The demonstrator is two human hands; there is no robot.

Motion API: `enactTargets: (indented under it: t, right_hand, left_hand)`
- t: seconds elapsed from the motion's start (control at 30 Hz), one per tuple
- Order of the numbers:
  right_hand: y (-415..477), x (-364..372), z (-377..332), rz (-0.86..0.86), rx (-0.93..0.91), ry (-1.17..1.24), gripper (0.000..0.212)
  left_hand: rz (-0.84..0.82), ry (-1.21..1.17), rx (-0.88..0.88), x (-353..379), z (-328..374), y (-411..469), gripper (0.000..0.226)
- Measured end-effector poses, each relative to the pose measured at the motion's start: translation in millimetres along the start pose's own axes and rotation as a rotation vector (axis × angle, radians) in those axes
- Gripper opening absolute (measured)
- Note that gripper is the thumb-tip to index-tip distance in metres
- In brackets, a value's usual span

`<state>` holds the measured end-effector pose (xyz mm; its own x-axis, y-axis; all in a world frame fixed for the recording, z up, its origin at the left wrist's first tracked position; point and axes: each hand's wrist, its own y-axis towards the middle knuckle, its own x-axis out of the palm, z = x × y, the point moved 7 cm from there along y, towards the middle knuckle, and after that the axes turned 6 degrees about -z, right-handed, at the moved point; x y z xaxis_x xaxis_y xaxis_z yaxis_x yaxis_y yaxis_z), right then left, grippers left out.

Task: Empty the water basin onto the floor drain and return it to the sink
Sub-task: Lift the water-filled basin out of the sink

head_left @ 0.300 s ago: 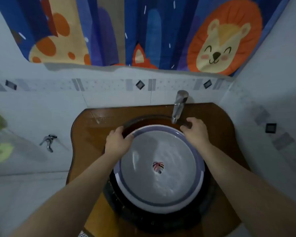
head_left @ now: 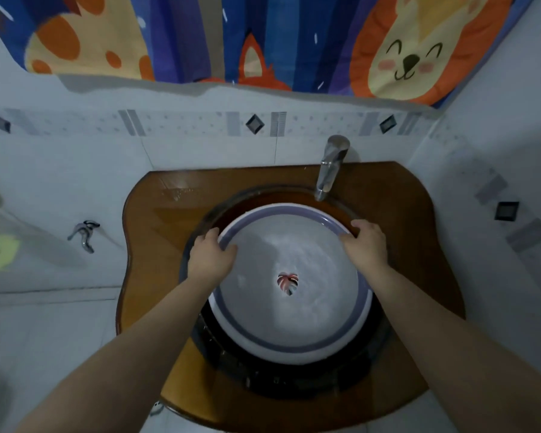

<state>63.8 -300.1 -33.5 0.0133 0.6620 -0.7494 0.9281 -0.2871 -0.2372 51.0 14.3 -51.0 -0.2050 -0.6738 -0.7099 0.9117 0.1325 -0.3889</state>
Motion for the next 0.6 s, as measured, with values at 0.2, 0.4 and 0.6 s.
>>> enactTargets:
  t: [0.2, 0.4, 0.6]
  right_hand:
    - [0, 16, 28, -0.052, 0.151, 0.031, 0.057]
    - [3, 30, 58, -0.13, 0.335, 0.113, 0.059]
    - [10, 37, 75, -0.18, 0.447, 0.018, 0.051]
  left_hand:
    - [-0.048, -0.083, -0.092, 19, -20, 3, 0.064]
    - [-0.087, -0.238, -0.269, 32, -40, 9, 0.056]
    - [-0.089, -0.185, -0.348, 34, -47, 13, 0.05]
